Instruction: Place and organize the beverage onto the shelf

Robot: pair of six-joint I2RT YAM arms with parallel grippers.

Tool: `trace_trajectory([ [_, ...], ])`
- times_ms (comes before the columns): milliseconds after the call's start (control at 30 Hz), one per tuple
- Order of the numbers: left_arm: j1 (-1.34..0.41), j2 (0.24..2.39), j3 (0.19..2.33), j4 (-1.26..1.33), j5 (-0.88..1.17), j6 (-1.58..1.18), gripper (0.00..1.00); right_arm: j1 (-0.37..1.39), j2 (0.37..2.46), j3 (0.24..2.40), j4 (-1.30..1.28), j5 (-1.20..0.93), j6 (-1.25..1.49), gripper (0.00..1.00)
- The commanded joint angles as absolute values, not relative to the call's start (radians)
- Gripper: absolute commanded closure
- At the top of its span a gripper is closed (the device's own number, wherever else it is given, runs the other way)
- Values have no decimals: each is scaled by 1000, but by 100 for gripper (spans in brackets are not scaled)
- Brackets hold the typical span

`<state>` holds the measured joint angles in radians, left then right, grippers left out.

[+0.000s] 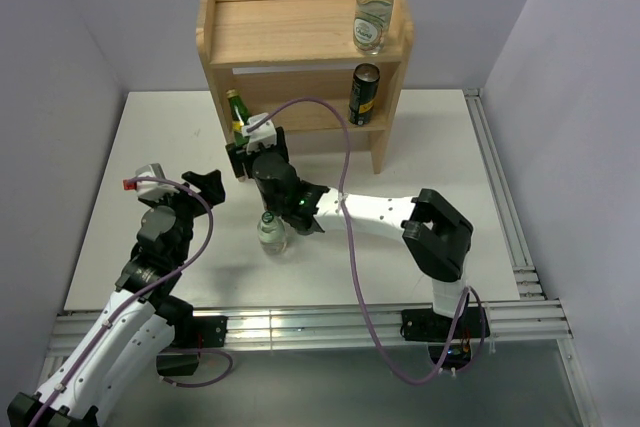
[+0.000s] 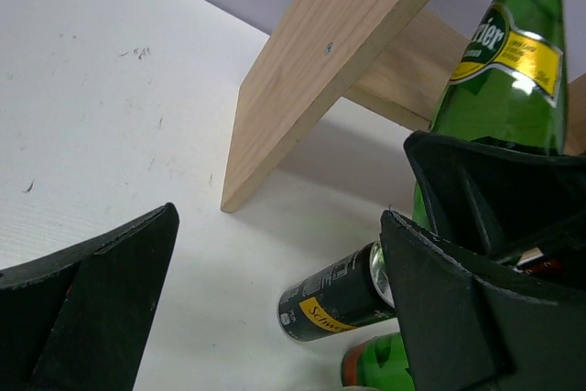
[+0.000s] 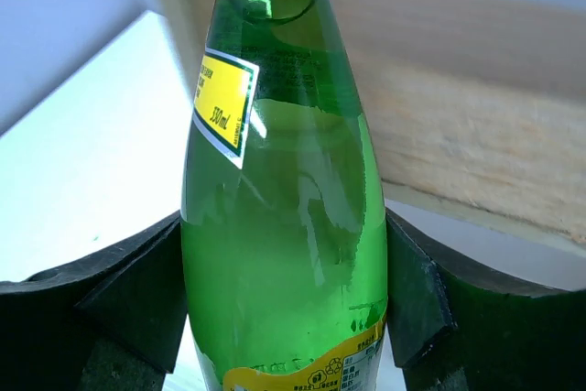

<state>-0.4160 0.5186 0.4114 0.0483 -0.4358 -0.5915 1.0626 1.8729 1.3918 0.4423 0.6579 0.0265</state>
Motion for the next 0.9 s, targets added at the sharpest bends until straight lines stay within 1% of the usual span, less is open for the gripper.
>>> trace_trajectory([
  [0,-420,514,402,92,-449,-592,1,1097,1755,1428,782,732,-115,100],
  [200,-420,520,400,101,-449,-592,1,1123,1767,1447,914,773,-251,100],
  [567,-420,518,403,101,-457,-588,1,1120,1882,1503,1176,850,-446,100],
  [867,-420,519,403,95,-468,-584,1,1101,1928,1542,1194,842,-437,100],
])
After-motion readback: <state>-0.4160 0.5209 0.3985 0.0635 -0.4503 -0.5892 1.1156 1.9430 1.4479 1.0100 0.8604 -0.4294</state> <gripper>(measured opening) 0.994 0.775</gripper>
